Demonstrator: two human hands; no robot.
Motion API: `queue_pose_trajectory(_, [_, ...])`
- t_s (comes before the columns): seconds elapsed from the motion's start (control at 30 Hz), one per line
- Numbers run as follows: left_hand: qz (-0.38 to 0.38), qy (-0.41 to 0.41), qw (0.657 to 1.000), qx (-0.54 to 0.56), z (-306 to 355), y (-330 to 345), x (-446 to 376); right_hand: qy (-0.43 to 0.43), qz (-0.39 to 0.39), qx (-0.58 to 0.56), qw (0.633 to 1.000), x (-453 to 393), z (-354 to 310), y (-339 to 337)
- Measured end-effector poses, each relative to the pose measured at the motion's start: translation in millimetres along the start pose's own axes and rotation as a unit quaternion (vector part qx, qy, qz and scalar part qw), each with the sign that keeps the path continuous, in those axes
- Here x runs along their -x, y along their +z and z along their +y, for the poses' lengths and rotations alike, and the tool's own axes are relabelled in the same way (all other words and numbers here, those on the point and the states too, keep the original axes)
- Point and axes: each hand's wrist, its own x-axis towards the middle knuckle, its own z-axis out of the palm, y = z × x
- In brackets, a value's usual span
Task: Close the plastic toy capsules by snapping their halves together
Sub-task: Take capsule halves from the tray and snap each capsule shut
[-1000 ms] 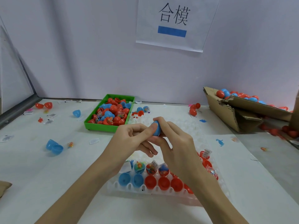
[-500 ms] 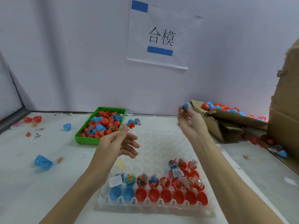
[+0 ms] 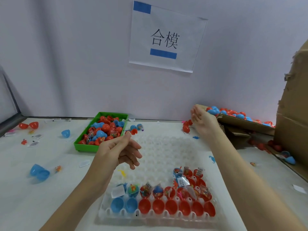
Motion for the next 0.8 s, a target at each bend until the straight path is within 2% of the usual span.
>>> queue_pose_trajectory(0.07, [0.003,0.006,1.0,-0.001,0.6,-0.6,0.3,-0.039,-0.062,0.215,0.974,25.6,11.1,-8.0])
queue_pose_trajectory(0.13, [0.005,0.01,1.0,-0.001,1.2,-0.7,0.5,-0.096,-0.111,0.408,0.901,52.4,19.4,-18.0])
queue_pose_trajectory(0.23, [0.008,0.014,1.0,-0.012,1.5,-0.4,1.0,-0.144,-0.152,0.582,0.786,81.9,32.2,-32.0])
queue_pose_trajectory(0.3, [0.009,0.013,1.0,-0.016,1.5,-0.4,1.3,-0.165,-0.165,0.631,0.74,91.9,38.5,-40.6])
queue_pose_trajectory(0.4, [0.012,0.015,1.0,-0.019,1.8,-0.9,0.8,-0.178,-0.192,0.664,0.7,98.5,41.9,-51.7])
queue_pose_trajectory(0.6, [0.015,0.012,1.0,-0.025,1.0,-1.4,0.3,-0.101,-0.249,0.717,0.644,96.5,38.8,-64.4])
queue_pose_trajectory(0.8, [0.004,0.008,0.999,-0.037,-1.2,-0.4,-0.5,-0.127,-0.247,0.746,0.605,100.5,44.8,-61.2])
